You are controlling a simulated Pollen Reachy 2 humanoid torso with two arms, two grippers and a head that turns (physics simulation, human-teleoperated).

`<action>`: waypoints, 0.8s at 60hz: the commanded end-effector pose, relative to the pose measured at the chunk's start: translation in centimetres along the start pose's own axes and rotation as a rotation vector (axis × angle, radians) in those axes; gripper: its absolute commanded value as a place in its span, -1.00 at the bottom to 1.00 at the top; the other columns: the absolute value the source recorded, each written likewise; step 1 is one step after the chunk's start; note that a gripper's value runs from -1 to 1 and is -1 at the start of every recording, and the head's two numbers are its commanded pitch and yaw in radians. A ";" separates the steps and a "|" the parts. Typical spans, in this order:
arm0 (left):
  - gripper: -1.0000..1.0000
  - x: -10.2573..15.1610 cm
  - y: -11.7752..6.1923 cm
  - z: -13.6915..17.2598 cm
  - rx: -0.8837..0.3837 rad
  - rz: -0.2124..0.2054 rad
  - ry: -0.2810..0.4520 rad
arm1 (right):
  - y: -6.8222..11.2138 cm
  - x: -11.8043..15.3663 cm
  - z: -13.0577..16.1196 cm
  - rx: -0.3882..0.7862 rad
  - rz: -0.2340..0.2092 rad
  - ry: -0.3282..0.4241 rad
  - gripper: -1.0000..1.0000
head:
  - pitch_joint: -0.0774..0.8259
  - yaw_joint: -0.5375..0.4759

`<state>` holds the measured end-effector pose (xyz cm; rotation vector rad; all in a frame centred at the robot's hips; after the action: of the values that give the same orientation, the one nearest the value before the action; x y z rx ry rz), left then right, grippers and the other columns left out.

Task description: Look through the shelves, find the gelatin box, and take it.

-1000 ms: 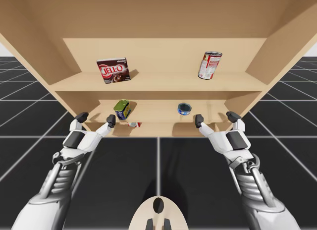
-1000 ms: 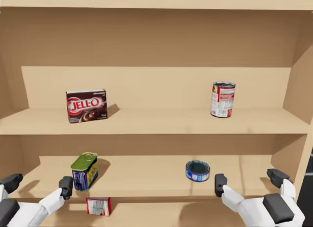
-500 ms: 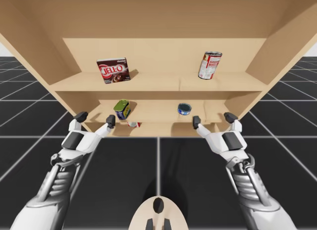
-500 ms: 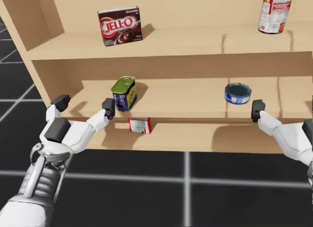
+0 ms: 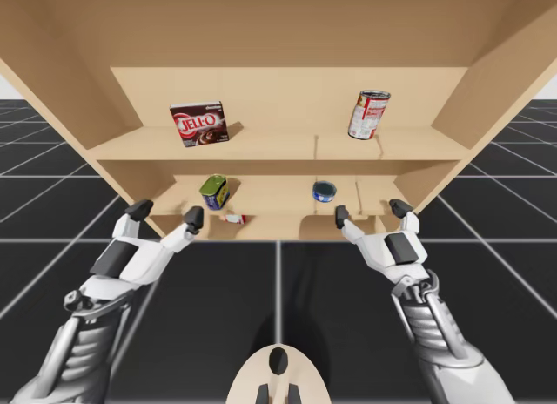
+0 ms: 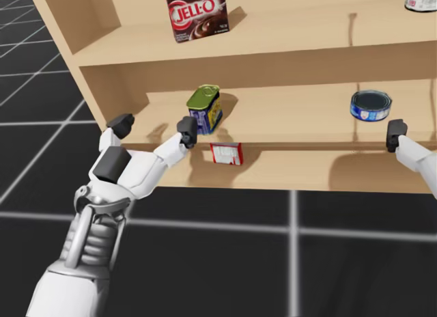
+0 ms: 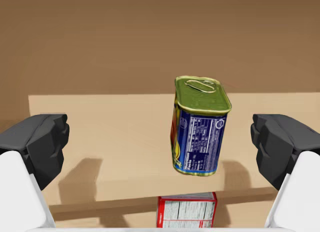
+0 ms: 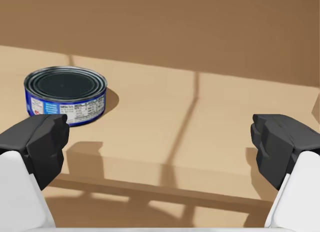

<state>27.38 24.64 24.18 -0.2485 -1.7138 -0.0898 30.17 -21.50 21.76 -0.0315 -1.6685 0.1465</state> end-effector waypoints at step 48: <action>-1.00 -10.2 -5.6 -3.1 -0.062 0.073 0.266 | -0.3 -0.1 -0.2 -0.024 -0.010 -0.019 -1.00 | 0.49 0.49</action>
<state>28.51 19.96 16.36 -0.2885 -1.4590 -0.1727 30.43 -21.87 21.80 -0.0434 -1.6870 0.1264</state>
